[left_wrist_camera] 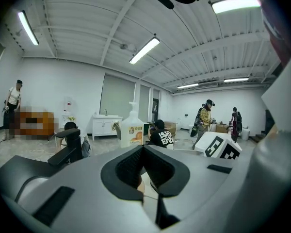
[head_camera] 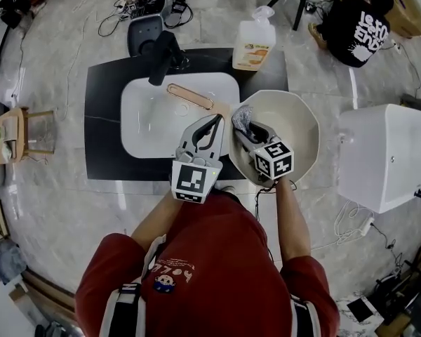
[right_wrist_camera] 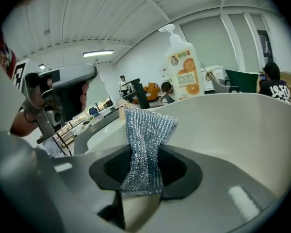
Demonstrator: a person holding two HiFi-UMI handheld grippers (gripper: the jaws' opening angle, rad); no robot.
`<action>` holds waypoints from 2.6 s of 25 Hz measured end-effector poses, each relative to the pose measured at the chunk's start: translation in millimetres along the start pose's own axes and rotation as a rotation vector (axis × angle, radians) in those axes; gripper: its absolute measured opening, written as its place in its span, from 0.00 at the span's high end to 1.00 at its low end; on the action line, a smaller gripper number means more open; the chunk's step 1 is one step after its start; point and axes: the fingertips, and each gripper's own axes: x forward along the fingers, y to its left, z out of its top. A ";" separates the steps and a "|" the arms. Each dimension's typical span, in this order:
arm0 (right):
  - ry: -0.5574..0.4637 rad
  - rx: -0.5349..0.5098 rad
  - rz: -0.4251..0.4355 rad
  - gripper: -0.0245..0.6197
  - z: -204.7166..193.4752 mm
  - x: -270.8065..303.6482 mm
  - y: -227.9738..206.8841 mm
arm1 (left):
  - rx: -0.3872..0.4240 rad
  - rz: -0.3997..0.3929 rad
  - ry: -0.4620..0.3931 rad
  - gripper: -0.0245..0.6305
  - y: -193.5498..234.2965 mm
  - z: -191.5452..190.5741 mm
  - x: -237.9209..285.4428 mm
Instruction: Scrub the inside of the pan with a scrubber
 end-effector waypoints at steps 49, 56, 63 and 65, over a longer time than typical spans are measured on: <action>0.941 -0.256 0.534 0.70 -92.7 -107.1 56.1 | -0.002 -0.143 0.055 0.95 -51.3 -19.1 22.4; 1.165 -0.371 0.474 0.70 -107.2 -131.6 32.7 | -0.011 -0.190 0.051 0.95 -64.6 -17.8 32.7; 1.263 -0.428 0.417 0.70 -112.3 -139.3 15.6 | -0.015 -0.204 0.061 0.95 -64.9 -21.0 38.4; 1.296 -0.470 0.375 0.70 -114.3 -141.2 6.6 | -0.010 -0.213 0.065 0.95 -65.5 -22.0 39.8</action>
